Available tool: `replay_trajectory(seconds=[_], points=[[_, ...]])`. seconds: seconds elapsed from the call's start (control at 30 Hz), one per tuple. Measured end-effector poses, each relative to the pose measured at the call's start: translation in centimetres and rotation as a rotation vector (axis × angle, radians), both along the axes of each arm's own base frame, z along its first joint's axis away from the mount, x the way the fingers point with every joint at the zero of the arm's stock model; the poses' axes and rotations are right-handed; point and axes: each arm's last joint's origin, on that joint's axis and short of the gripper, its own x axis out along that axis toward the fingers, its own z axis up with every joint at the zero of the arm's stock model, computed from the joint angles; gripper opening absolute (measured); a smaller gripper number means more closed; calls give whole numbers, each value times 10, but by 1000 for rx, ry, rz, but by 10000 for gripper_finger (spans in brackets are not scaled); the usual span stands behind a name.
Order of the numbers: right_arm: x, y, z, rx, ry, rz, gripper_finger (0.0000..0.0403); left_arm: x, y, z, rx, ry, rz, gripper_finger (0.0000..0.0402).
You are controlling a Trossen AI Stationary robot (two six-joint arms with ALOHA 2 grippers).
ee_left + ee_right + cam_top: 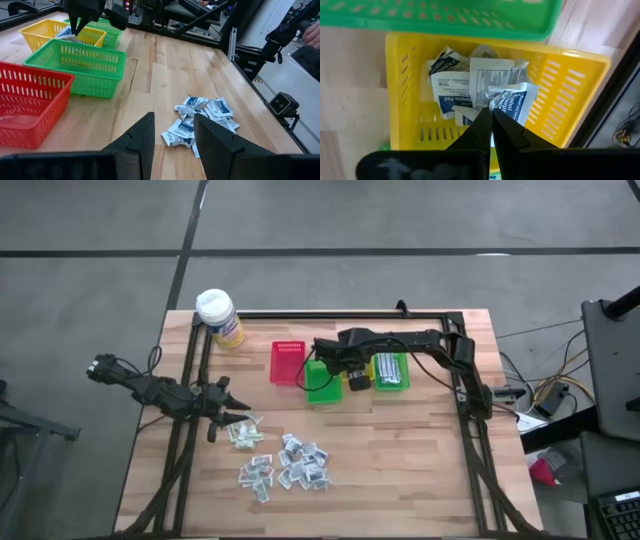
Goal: Pick & Place First Aid Supplies
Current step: Put the alcohol pad into the yellow basket
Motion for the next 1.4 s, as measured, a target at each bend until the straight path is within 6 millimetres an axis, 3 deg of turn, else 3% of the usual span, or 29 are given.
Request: replay_trajectory(seconds=[0.53,1.07,1.4], points=[[3,-4,-3,68,-56,3,12,0,0,0,0,0,0,131],[1,-8,0,60,-42,-7,118,0,0,0,0,0,0,131],[3,-5,28,60,-59,-97,148,0,0,0,0,0,0,131]])
